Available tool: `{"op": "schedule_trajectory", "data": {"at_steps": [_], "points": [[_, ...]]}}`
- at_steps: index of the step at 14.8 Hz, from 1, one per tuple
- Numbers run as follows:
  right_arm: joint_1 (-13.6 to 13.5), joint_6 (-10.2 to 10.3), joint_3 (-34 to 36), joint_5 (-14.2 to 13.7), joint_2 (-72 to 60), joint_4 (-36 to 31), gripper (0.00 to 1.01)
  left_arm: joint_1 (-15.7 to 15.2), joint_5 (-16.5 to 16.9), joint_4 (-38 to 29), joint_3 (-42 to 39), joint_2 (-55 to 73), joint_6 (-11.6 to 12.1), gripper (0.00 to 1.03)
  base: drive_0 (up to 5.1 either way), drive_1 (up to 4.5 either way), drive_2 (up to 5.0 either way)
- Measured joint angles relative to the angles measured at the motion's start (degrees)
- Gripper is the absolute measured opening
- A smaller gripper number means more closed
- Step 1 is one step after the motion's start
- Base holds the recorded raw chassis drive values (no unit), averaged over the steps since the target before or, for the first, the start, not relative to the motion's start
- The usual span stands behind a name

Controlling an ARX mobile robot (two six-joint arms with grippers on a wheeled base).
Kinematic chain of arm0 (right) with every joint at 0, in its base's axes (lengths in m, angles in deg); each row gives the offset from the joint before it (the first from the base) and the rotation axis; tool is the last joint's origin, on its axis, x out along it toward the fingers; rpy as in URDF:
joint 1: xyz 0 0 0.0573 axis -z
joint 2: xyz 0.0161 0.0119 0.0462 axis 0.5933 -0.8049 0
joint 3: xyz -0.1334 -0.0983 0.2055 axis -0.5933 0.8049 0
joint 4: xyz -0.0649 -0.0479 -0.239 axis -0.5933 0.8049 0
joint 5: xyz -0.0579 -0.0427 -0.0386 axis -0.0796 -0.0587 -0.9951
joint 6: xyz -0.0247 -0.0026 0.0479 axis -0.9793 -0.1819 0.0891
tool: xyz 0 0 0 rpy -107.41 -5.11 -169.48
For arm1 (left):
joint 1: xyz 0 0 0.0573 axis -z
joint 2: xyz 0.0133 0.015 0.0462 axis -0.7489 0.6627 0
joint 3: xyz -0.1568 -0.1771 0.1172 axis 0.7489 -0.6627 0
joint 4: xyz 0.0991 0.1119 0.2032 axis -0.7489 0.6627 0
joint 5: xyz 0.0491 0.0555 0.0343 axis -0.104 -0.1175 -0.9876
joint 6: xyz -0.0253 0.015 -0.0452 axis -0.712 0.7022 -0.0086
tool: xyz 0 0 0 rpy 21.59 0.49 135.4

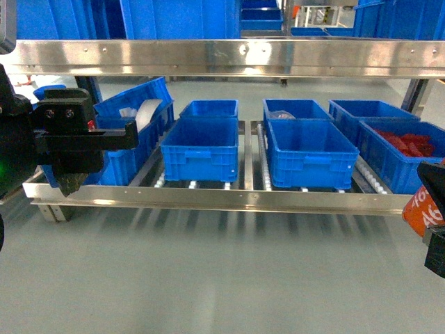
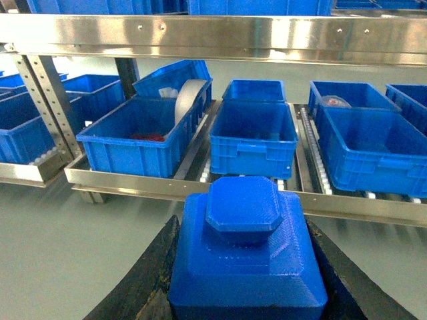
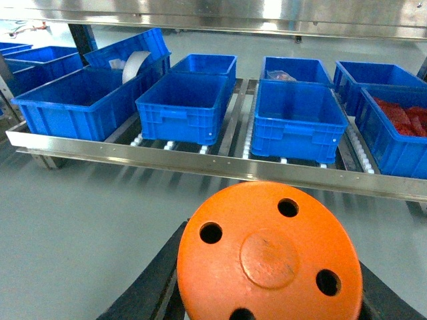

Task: Sort blue parts and orange caps into right shelf containers

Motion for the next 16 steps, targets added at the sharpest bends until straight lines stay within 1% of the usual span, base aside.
{"op": "schedule_trajectory", "data": {"at_steps": [16], "points": [[0.0, 0.0, 0.0, 0.0, 0.0, 0.0, 0.44, 0.0, 0.0, 0.0, 0.0, 0.0, 0.0, 0.4, -1.7, -1.69, -1.7]]}}
